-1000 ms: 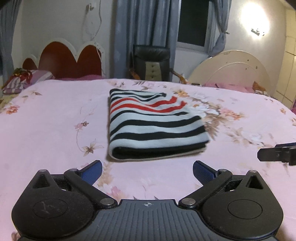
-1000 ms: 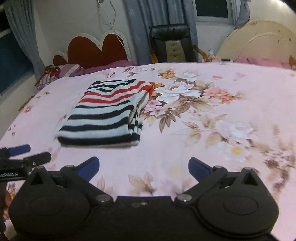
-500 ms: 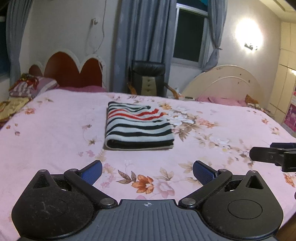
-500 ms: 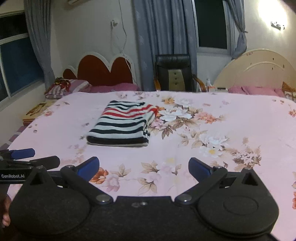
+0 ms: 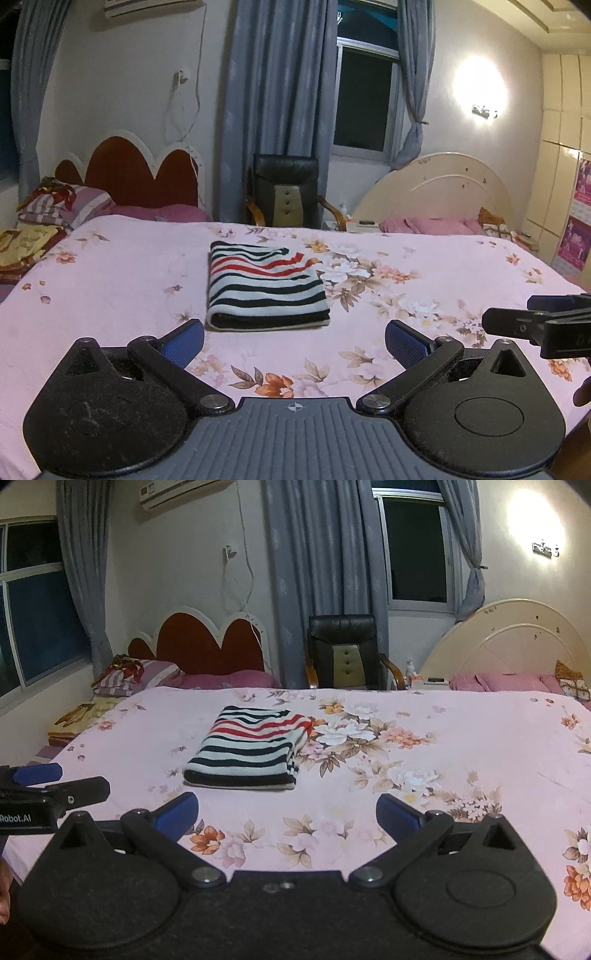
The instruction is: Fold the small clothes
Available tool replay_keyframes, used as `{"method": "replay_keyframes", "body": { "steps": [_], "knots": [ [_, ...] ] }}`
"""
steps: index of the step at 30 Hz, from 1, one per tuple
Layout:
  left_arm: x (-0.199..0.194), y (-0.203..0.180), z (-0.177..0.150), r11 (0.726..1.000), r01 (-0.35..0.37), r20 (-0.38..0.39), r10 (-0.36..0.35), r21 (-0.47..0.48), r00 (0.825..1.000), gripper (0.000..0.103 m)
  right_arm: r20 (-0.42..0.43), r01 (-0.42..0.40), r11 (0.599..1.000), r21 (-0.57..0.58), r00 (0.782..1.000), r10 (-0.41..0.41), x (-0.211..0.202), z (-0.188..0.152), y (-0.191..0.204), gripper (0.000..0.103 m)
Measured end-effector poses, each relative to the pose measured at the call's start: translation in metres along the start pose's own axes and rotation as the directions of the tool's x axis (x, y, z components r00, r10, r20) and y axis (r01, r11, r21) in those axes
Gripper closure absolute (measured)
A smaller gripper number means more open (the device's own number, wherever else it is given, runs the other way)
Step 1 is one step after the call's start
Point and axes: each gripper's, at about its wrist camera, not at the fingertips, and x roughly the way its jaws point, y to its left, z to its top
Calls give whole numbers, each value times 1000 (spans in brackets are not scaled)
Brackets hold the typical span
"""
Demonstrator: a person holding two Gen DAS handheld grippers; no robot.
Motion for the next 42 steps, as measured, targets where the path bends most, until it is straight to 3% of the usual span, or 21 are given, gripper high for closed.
{"method": "replay_keyframes", "body": {
  "steps": [11, 42],
  "knots": [
    [-2, -2, 1, 1000, -9, 14, 9, -8, 1000, 0, 40, -2, 1000, -2, 999, 2, -7, 7, 1, 1],
    [-2, -1, 3, 1000, -26, 25, 26, -14, 999, 0, 31, -5, 1000, -9, 1000, 6, -2, 5, 0, 1]
  ]
}}
